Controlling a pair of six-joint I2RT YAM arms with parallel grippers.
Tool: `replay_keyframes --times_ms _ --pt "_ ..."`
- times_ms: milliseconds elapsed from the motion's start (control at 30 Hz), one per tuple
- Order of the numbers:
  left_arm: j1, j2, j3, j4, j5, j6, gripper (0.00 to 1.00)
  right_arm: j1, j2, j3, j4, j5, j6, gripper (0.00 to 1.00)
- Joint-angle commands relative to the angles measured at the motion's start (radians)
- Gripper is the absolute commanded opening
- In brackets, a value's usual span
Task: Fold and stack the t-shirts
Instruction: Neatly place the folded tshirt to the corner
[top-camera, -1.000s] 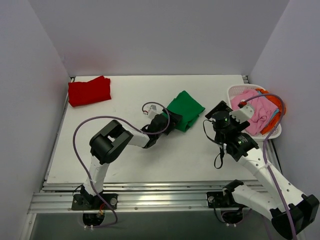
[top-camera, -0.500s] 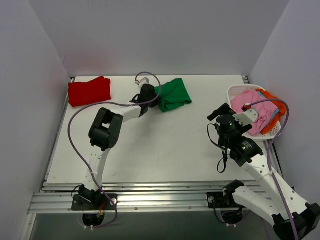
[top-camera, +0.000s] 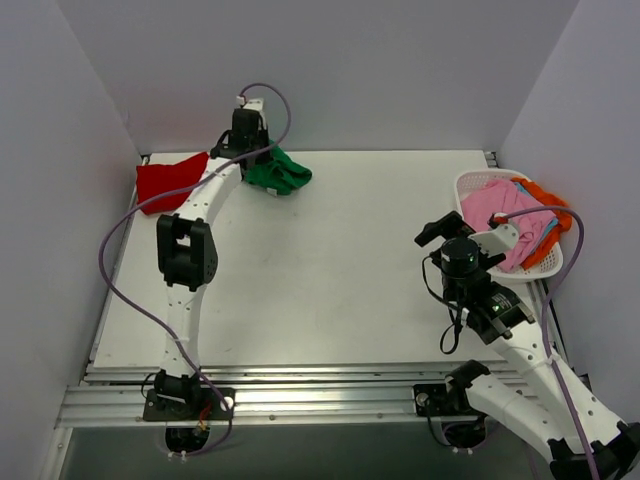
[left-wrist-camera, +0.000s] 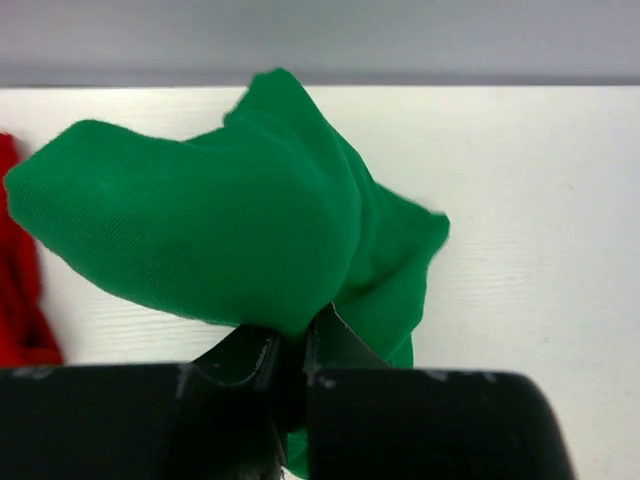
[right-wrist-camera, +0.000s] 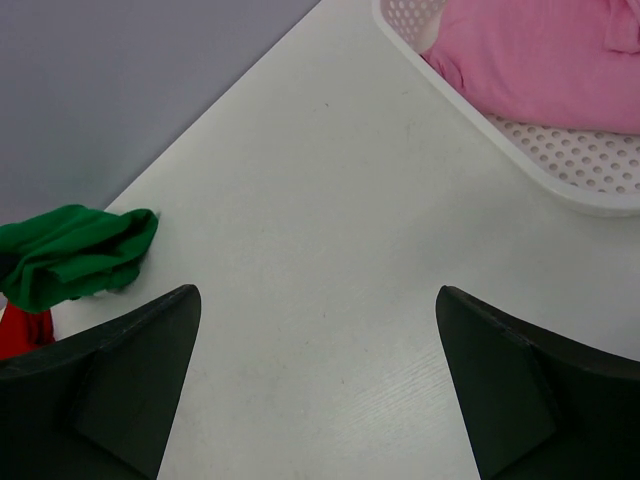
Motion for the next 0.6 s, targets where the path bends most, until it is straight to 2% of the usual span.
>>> replay_keyframes --times_ms 0,167,400,567 --pt "0.084 0.036 0.171 -0.136 0.031 0.124 0.02 -0.005 -0.018 -0.014 0.027 -0.014 -0.026 1.0" --pt "0.168 0.081 0.261 -0.189 0.057 0.145 0.02 -0.005 -0.01 -0.024 0.047 -0.043 -0.034 1.0" --pt "0.278 0.145 0.431 -0.264 0.212 0.136 0.04 -0.003 -0.007 -0.037 0.065 -0.074 -0.034 1.0" --pt "0.28 0.141 0.397 -0.185 0.542 0.078 0.05 -0.003 -0.023 -0.038 0.058 -0.067 -0.026 1.0"
